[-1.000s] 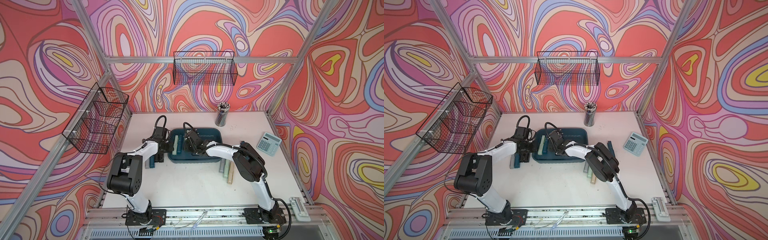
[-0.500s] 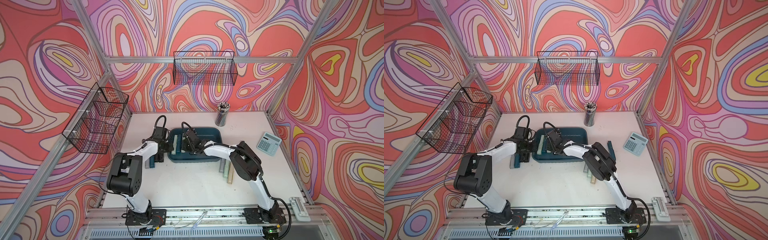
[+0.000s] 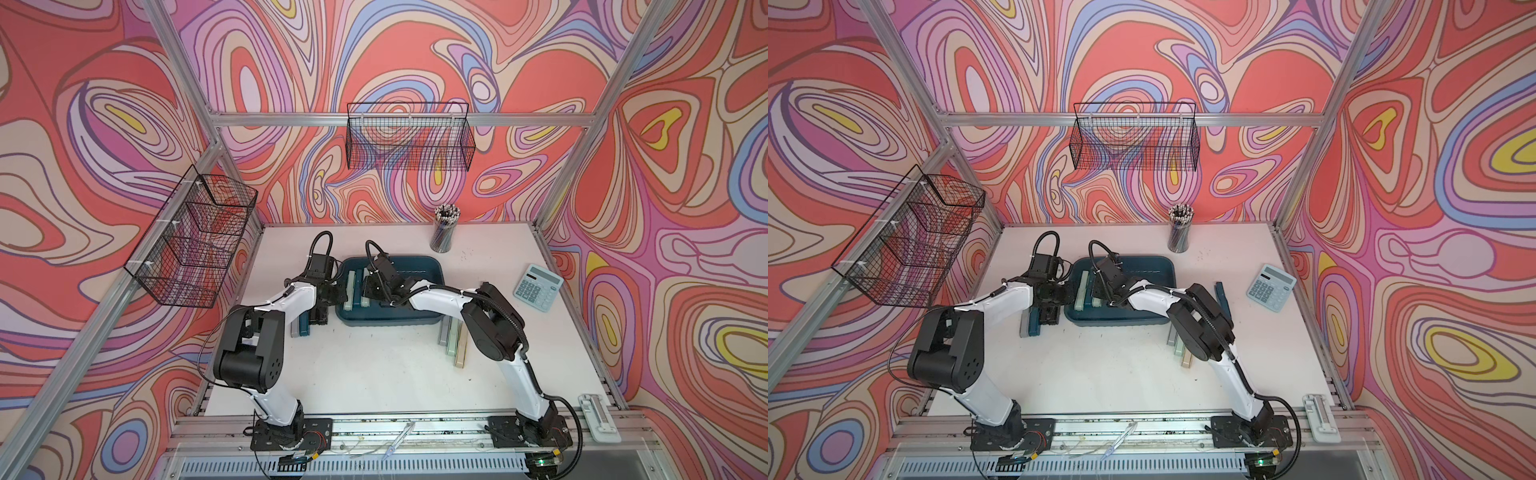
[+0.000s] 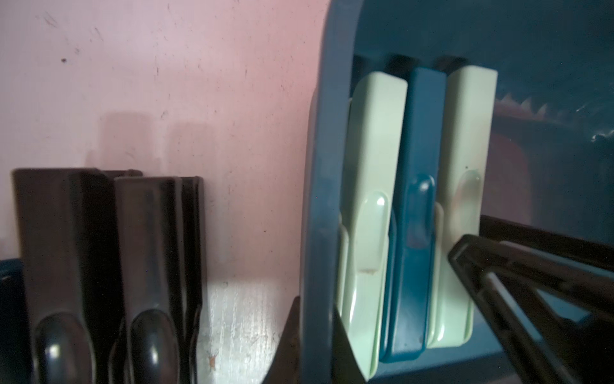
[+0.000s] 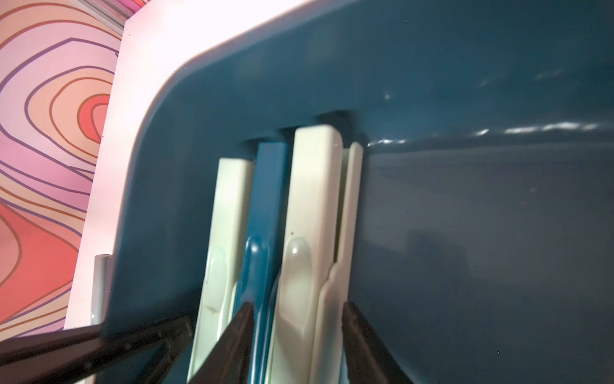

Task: Put the pruning pliers into the storage box
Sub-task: Place the pruning pliers in the storage box, then pick up the pruning pliers from the center of the board.

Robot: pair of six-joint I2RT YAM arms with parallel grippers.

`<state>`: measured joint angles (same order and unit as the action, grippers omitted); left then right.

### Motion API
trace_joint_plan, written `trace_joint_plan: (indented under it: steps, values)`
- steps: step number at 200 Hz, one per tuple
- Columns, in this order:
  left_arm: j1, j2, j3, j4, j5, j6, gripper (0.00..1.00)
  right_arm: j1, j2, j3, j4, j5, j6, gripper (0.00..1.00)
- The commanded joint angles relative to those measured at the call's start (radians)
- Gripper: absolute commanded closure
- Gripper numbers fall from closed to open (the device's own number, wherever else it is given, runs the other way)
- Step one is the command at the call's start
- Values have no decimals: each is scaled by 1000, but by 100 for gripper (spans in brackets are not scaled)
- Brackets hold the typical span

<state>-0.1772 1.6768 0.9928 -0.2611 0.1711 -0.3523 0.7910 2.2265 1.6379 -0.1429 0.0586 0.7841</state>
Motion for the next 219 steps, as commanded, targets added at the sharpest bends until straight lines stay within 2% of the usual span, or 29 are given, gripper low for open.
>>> trace_joint_plan:
  steps: [1,59,89,126,149,180,219]
  values:
    - [-4,-48,7,57,35,-9,100,-19,-125,-21,-62,77,-57,53]
    - [-4,-55,3,56,19,-2,100,-54,-458,-241,-285,289,-102,52]
    - [-4,-55,13,49,18,1,100,-90,-672,-433,-382,323,-21,51]
    - [-4,-52,14,46,10,4,100,-91,-864,-662,-519,349,81,50]
    - [-4,-43,22,41,8,7,100,-92,-943,-788,-570,356,123,49]
    - [-2,-43,27,34,-2,13,100,-92,-1028,-894,-554,300,141,47]
    - [-2,-35,29,31,-2,13,100,-88,-993,-913,-530,250,120,45]
